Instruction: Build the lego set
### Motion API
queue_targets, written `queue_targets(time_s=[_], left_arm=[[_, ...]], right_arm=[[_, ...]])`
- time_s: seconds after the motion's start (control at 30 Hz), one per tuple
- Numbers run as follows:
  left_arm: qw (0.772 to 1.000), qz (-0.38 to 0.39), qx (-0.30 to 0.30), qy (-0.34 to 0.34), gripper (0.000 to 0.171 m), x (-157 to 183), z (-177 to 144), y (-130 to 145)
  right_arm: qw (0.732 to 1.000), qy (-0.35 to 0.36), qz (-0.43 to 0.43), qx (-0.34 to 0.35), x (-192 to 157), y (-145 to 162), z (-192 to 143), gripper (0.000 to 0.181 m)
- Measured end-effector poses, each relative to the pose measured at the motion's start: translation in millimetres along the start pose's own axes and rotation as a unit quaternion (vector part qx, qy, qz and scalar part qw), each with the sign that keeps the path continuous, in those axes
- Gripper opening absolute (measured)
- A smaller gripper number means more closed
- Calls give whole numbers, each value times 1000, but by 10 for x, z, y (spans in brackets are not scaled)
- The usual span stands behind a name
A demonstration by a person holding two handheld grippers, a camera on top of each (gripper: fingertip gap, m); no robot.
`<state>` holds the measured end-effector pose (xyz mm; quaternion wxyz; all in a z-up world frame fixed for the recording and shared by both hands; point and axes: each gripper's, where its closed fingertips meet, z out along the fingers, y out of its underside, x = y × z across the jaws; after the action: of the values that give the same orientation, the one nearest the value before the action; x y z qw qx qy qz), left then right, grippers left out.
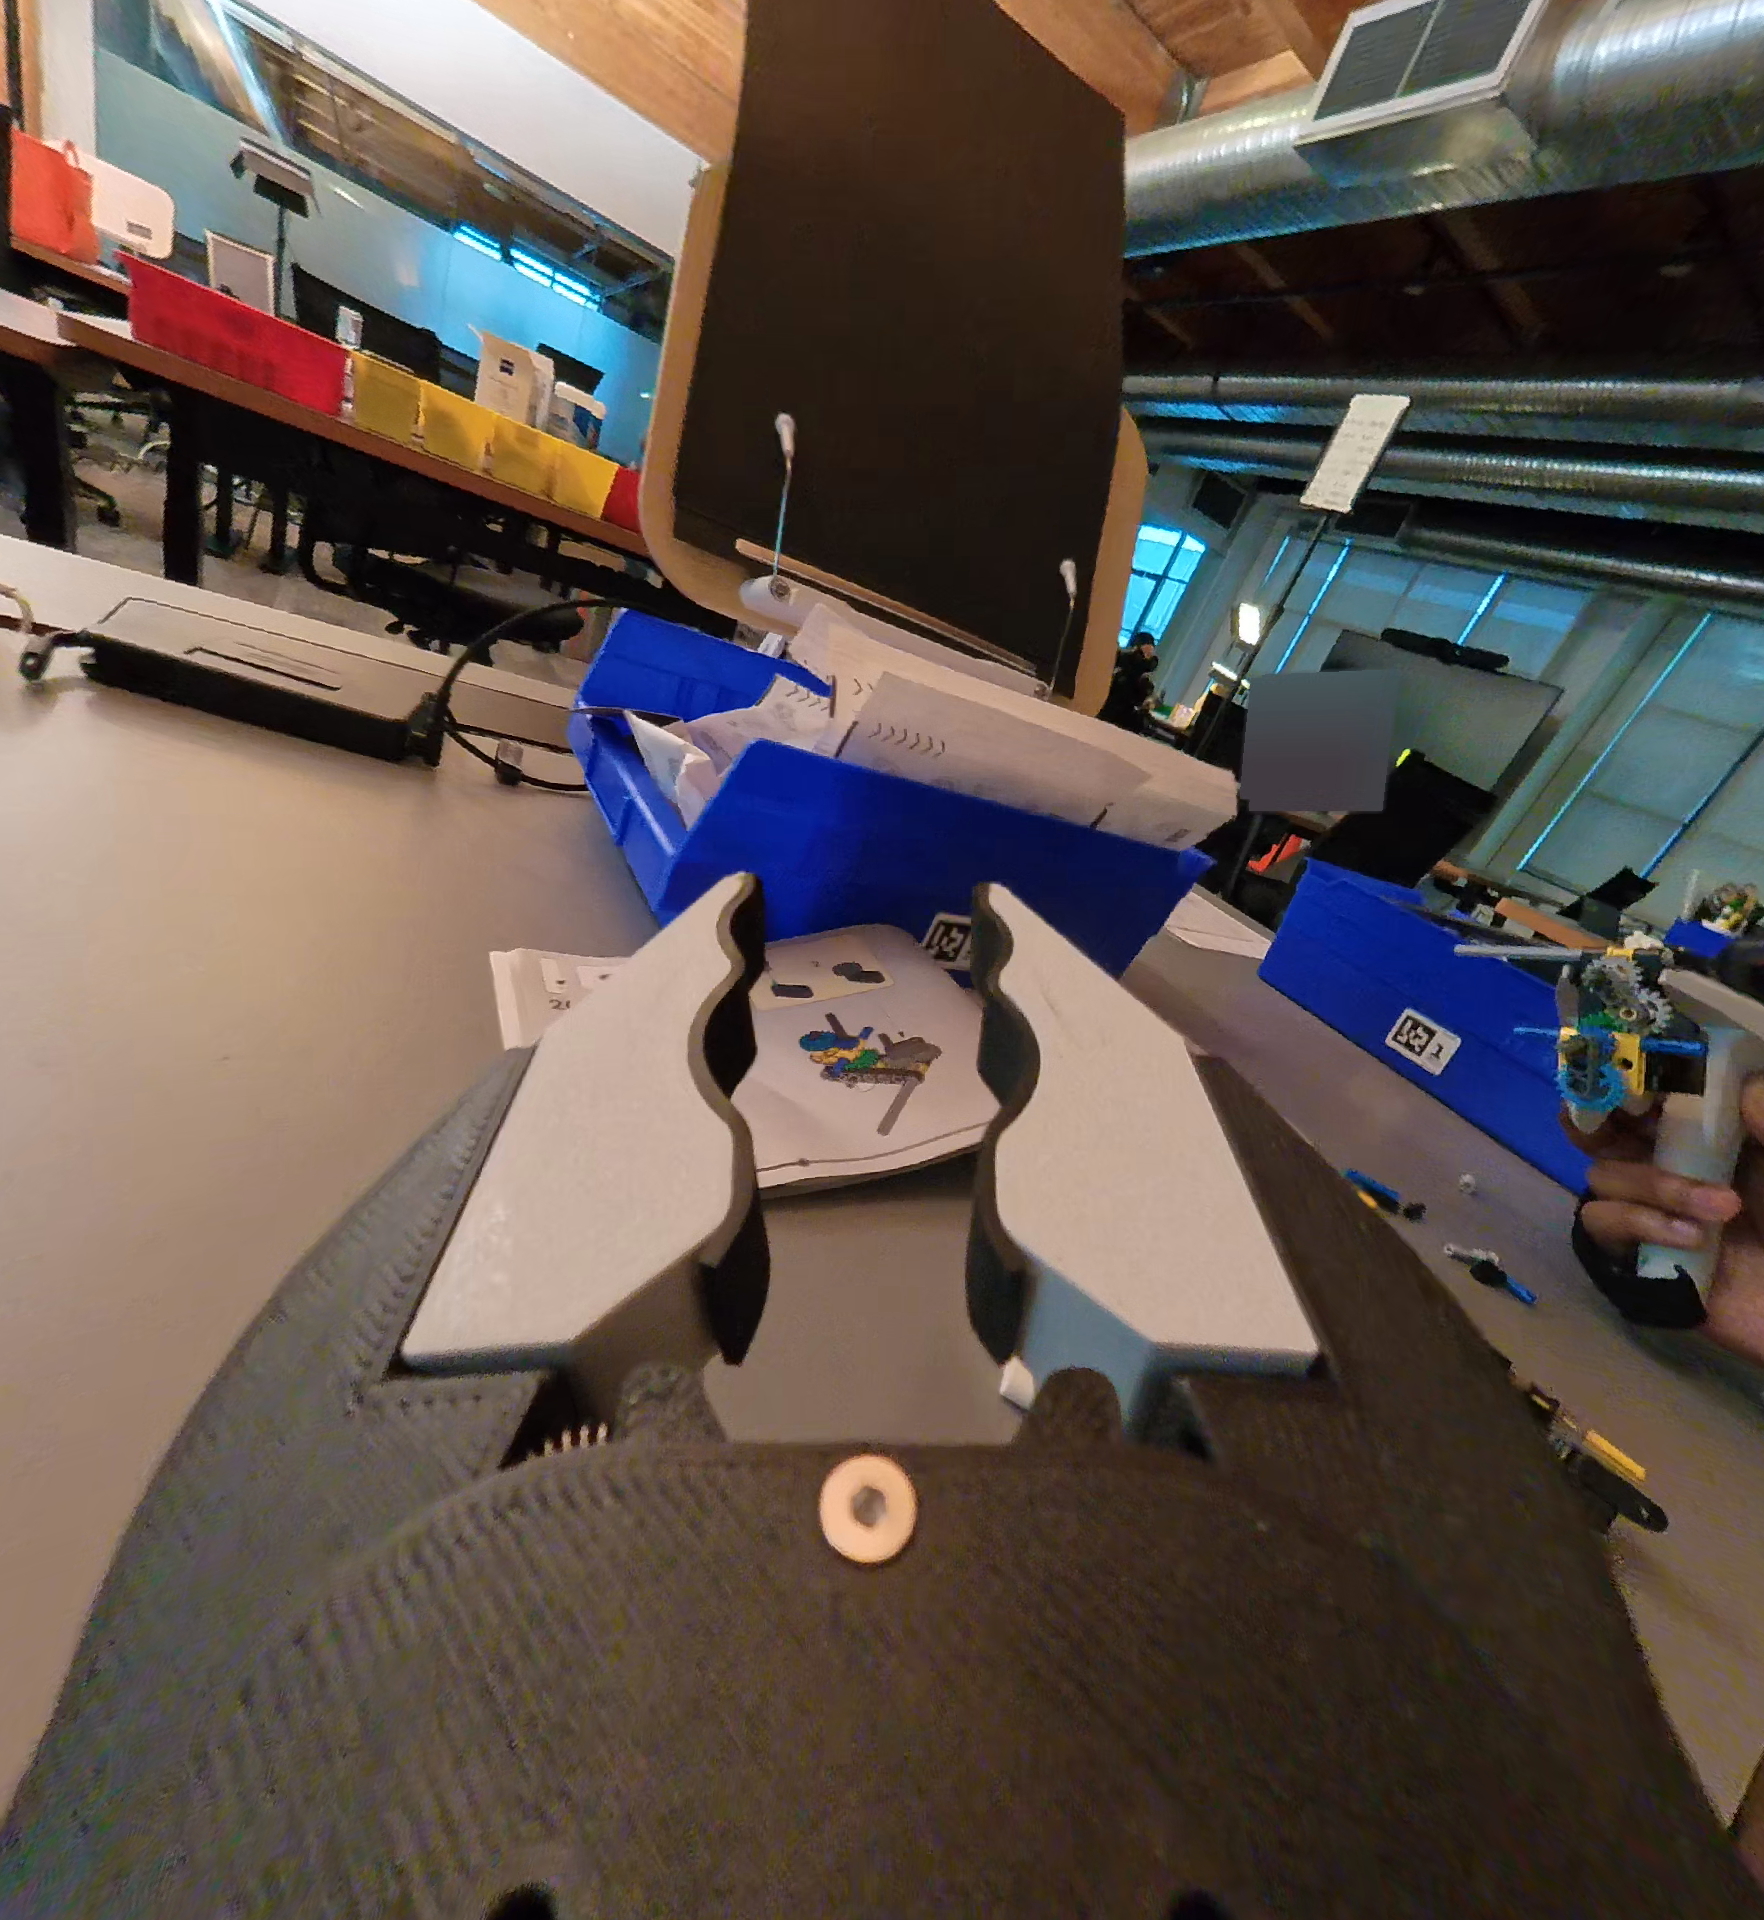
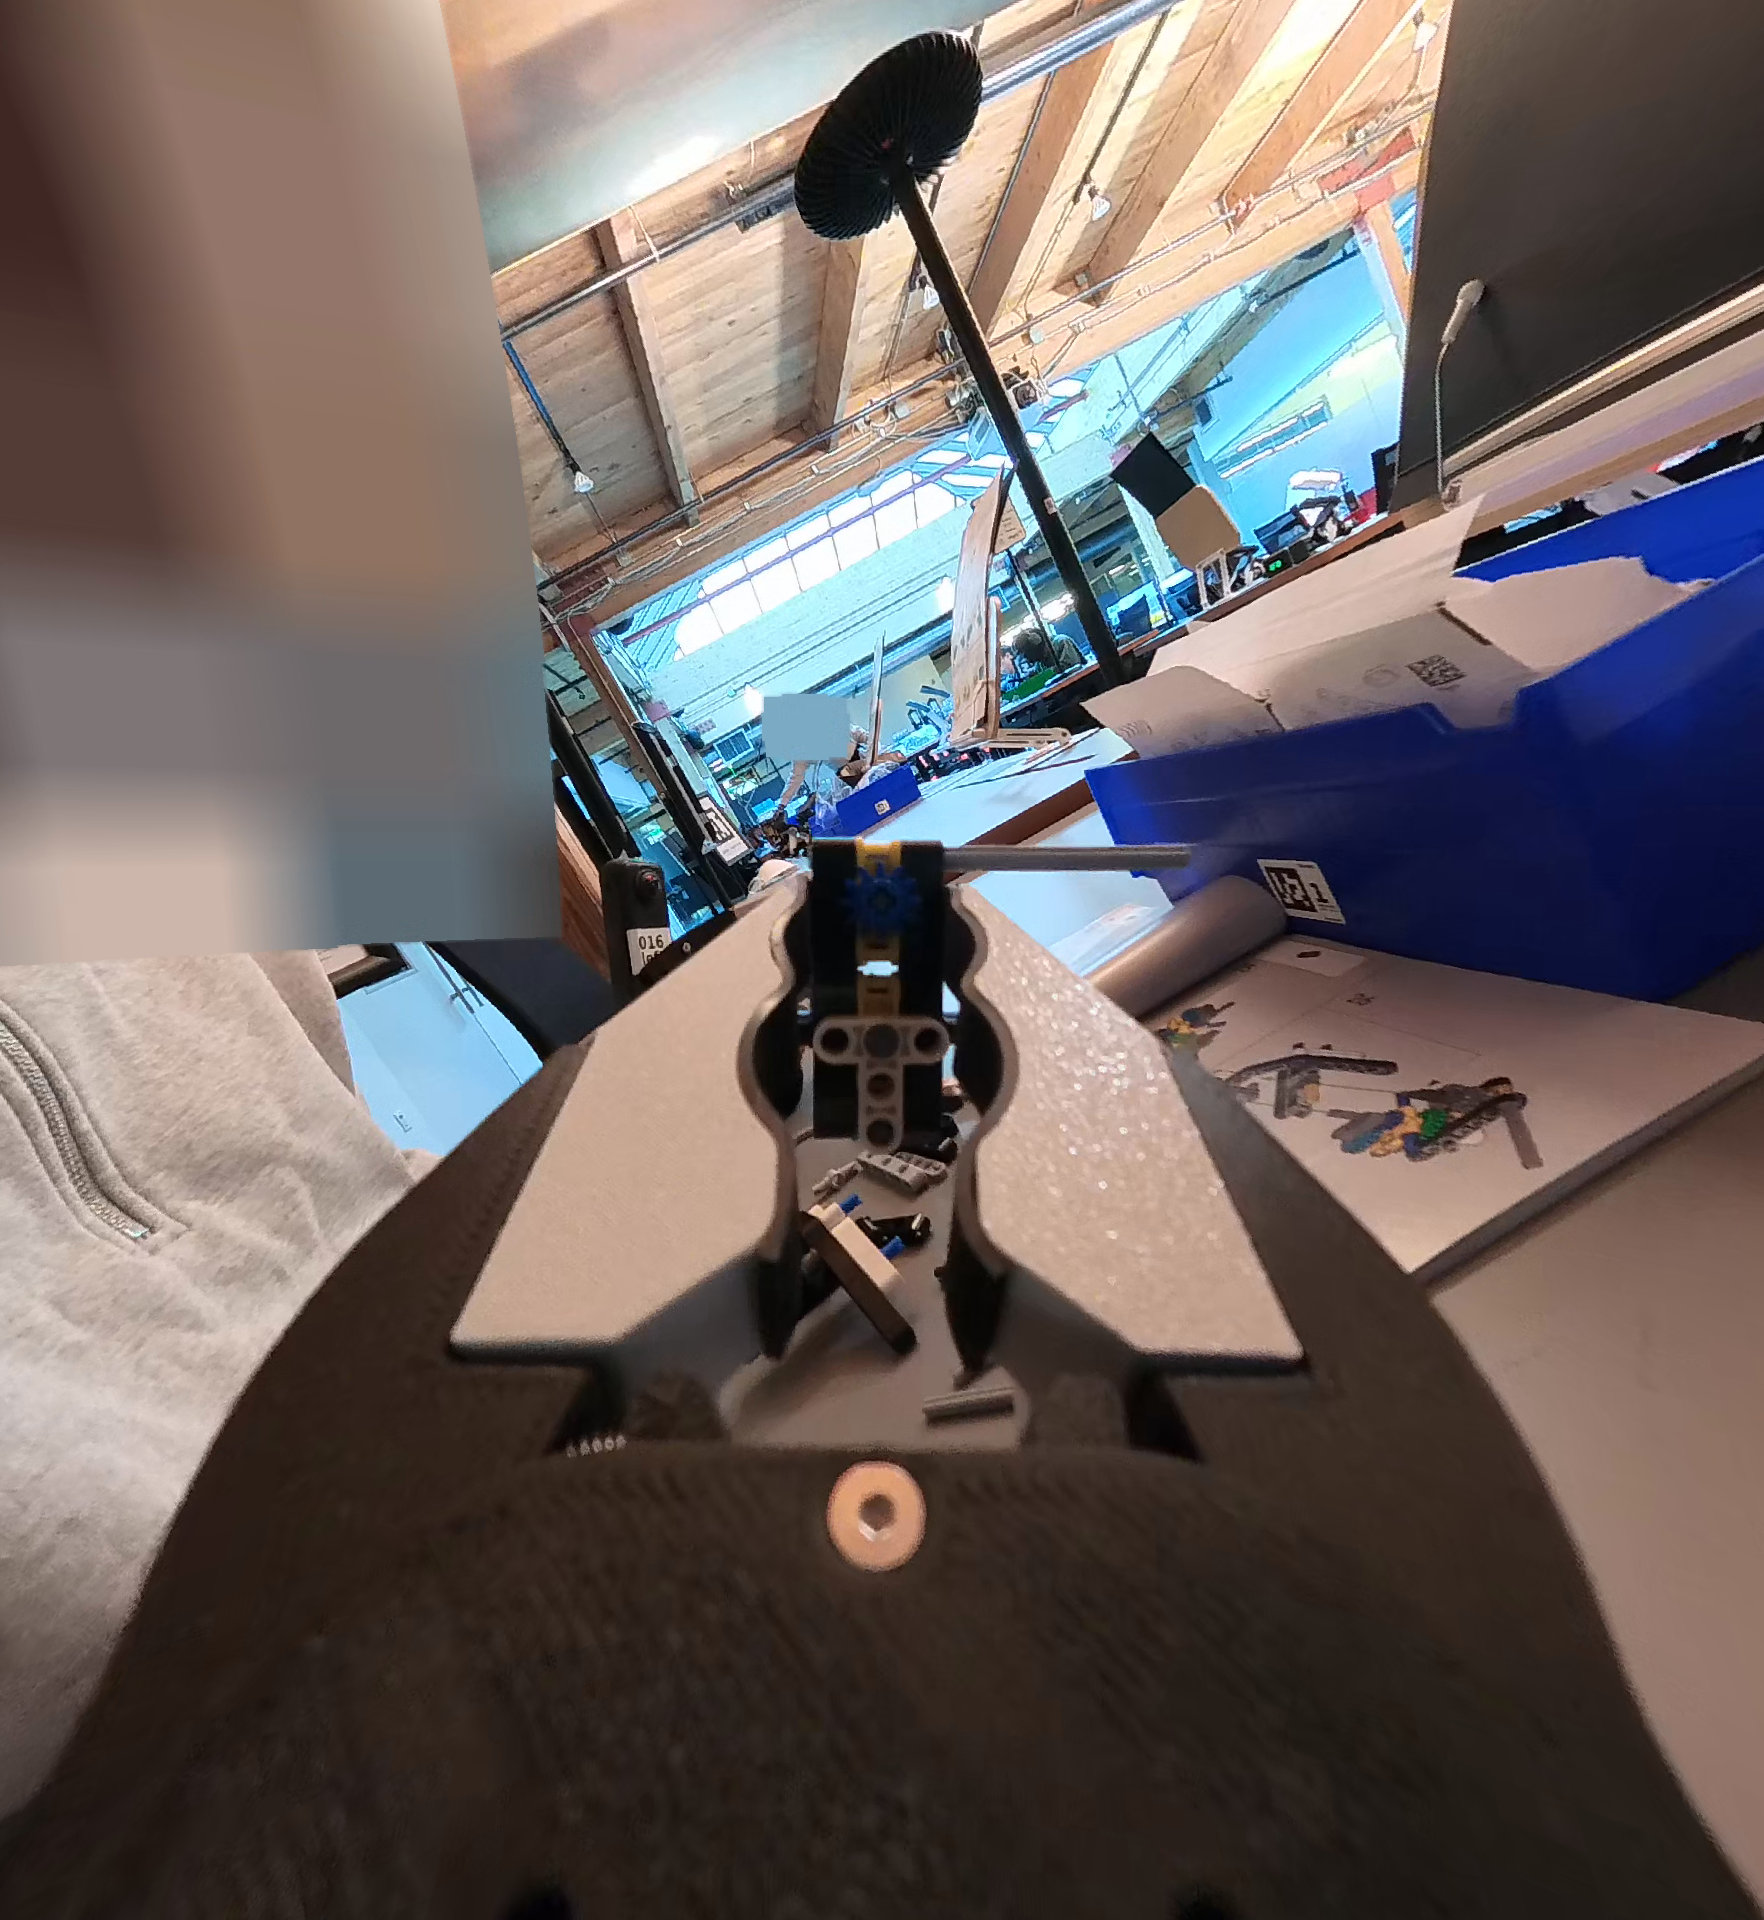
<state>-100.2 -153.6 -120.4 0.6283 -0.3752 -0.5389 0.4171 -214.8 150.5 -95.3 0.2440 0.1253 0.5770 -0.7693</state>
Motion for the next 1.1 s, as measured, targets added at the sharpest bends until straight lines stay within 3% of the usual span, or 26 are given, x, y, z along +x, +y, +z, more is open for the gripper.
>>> queue_targets(time_s=[0.77, 1.1], left_arm=[[997, 53, 16, -53, 42, -33, -11, -35], [997, 46, 17, -63, 48, -73, -8, -37]], right_arm=[[999, 16, 17, 21, 51, -74, -53, 21], [994, -12, 62, 93, 18, -312, -216, 22]])
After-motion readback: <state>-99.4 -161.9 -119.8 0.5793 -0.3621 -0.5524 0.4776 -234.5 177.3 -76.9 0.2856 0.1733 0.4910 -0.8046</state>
